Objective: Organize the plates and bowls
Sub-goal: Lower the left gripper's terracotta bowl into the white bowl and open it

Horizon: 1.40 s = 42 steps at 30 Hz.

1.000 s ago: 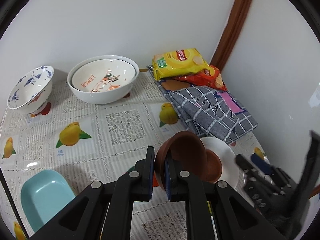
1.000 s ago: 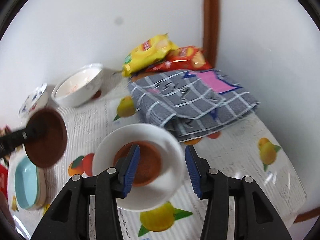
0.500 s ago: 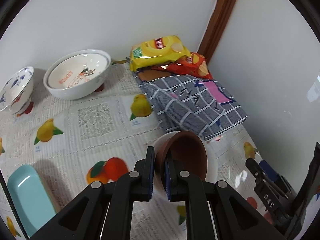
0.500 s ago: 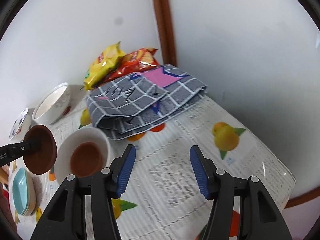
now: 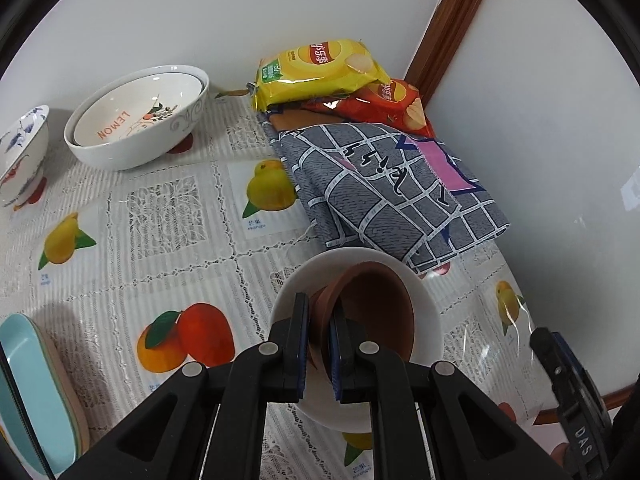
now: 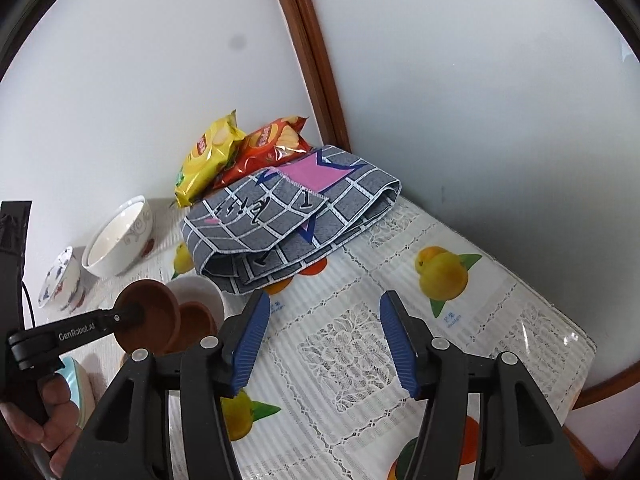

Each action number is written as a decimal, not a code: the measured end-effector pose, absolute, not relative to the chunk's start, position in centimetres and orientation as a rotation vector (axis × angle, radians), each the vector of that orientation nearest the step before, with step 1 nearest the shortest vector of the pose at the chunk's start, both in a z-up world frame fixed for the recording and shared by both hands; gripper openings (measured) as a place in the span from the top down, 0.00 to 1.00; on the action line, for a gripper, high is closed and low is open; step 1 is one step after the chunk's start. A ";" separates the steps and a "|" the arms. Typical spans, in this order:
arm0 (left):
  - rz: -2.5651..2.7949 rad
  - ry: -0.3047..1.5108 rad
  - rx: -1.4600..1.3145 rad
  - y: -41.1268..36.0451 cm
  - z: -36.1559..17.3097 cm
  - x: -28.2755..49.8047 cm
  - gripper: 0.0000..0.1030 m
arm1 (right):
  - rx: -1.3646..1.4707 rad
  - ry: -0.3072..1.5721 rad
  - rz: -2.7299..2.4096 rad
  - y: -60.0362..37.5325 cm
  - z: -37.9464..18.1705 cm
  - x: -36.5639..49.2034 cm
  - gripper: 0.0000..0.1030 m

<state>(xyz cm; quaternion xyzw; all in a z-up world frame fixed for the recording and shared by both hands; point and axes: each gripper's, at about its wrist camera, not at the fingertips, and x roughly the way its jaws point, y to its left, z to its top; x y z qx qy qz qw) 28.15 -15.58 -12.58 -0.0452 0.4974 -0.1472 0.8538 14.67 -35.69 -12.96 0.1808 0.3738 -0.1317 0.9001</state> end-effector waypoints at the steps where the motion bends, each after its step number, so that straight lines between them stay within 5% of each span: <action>1: -0.305 1.044 -0.095 -15.6 -12.6 28.1 0.91 | 0.371 0.780 -0.264 -35.5 -13.0 14.8 0.45; 42: -0.296 1.124 -0.185 -15.6 -15.7 29.2 0.89 | 0.262 0.861 -0.276 -33.6 -14.1 15.5 0.43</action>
